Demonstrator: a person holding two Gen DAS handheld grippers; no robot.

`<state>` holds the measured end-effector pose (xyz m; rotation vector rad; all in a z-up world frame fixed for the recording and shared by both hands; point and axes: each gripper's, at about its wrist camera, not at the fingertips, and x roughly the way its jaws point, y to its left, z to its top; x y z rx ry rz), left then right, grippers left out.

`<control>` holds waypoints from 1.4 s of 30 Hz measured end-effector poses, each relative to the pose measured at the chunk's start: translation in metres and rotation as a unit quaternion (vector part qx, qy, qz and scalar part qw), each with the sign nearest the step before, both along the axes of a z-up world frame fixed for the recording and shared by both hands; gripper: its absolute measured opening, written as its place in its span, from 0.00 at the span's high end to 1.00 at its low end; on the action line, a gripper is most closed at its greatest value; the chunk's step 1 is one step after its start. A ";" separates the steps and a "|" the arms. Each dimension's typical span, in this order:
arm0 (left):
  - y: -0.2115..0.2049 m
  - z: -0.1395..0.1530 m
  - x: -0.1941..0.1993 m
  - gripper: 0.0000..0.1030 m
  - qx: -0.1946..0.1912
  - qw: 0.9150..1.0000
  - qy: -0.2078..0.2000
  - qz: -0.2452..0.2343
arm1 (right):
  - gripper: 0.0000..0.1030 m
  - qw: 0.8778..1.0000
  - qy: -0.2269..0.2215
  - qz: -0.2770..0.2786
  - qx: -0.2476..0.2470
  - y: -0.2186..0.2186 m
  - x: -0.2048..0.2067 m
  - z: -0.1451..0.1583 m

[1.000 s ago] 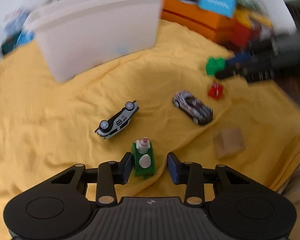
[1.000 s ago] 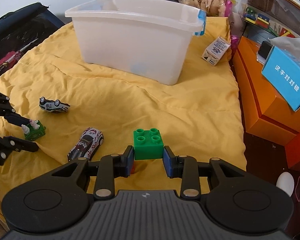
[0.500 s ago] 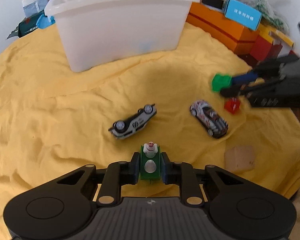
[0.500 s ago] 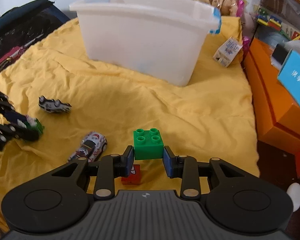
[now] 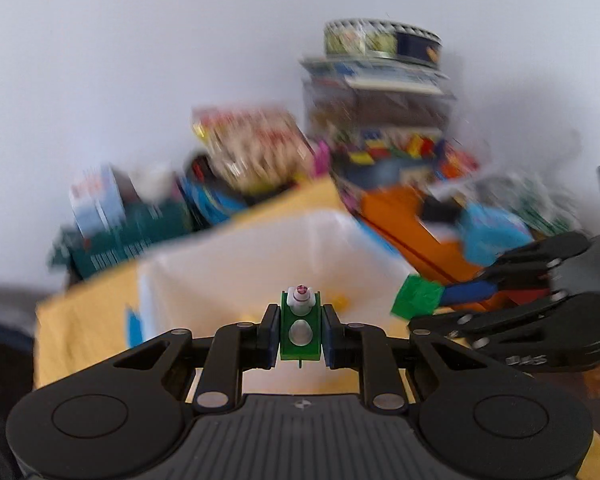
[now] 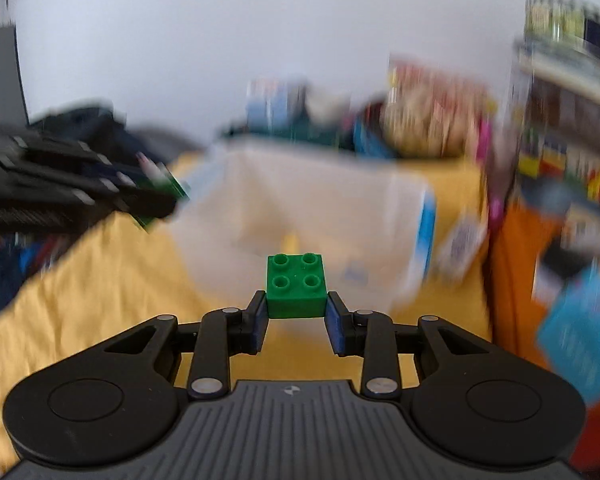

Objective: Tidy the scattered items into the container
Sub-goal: 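Carry the green card toy and Duplo brick over the bin and open both tools, then bring both open tools back to the toy cars on the cloth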

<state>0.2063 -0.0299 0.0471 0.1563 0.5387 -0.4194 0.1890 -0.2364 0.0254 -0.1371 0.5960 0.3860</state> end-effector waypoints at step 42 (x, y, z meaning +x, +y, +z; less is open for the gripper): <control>0.025 -0.103 -0.093 0.26 -0.004 0.983 0.163 0.082 | 0.48 0.993 0.110 -0.019 -0.039 0.021 -0.099 -0.073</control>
